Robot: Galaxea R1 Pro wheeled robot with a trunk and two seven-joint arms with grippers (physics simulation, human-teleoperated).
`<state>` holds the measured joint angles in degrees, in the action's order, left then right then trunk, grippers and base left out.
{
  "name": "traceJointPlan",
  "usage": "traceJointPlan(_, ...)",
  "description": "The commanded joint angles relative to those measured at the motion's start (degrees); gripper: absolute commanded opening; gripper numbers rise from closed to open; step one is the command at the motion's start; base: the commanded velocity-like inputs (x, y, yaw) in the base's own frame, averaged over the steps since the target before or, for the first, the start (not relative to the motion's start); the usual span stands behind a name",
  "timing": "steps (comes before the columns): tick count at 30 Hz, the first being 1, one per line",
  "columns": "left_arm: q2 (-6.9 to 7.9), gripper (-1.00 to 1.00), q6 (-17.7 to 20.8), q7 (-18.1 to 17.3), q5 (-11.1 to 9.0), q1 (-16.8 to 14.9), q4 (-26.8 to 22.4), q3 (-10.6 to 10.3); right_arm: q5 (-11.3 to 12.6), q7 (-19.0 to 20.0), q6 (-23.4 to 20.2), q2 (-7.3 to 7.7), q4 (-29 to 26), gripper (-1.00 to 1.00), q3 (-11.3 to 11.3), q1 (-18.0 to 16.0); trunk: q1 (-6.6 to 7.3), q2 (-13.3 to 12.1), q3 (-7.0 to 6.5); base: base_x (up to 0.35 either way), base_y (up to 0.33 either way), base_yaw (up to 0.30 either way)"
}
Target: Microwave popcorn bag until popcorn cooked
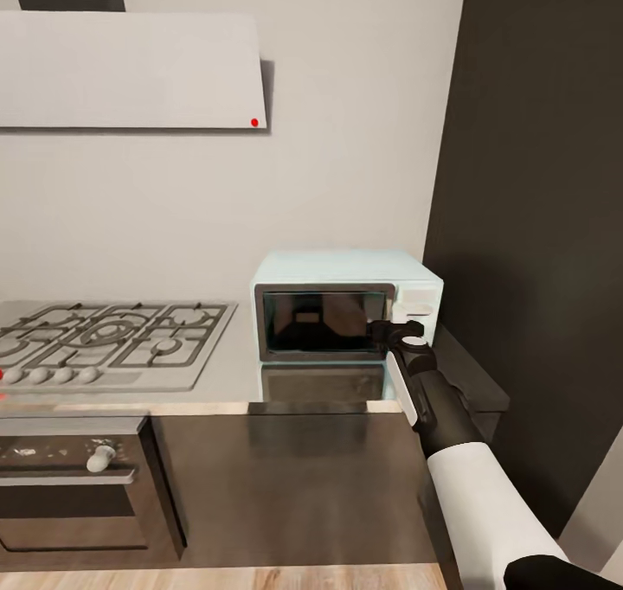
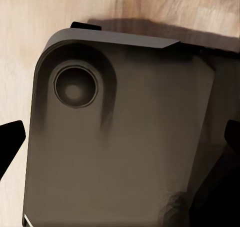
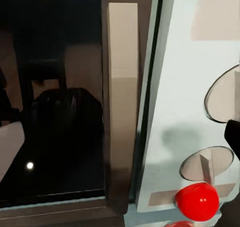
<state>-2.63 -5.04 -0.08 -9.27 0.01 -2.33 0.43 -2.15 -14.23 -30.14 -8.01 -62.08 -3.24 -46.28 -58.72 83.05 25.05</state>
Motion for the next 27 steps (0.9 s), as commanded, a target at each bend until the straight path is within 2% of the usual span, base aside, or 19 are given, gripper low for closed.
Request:
traceJointPlan(1, -0.01, 1.0, -0.1, 0.0, -0.4, 0.0, 0.0, 0.0, -0.2, -0.2, -0.4, 0.01, -0.1, 1.0, -0.1, 0.0, -0.01, 0.0, 0.06, 0.1, 0.0, 0.0)
traceJointPlan(17, -0.1, 1.0, -0.1, 0.0, -0.4, 0.0, 0.0, 0.0, -0.2, -0.2, -0.4, 0.01, -0.1, 1.0, -0.1, 0.0, -0.01, 0.0, 0.06, 0.064, 0.0, 0.0)
traceJointPlan(18, -0.1, 1.0, -0.1, 0.0, -0.4, 0.0, 0.0, 0.0, -0.2, -0.2, -0.4, 0.01, -0.1, -1.0, -0.1, 0.0, -0.01, 0.0, 0.06, 0.001, 0.0, 0.0)
traceJointPlan(27, -0.1, 1.0, -0.1, 0.0, -0.4, 0.0, 0.0, 0.0, -0.2, -0.2, -0.5, 0.01, -0.1, -1.0, -0.1, 0.0, -0.01, 0.0, 0.06, 0.0, 0.0, 0.0)
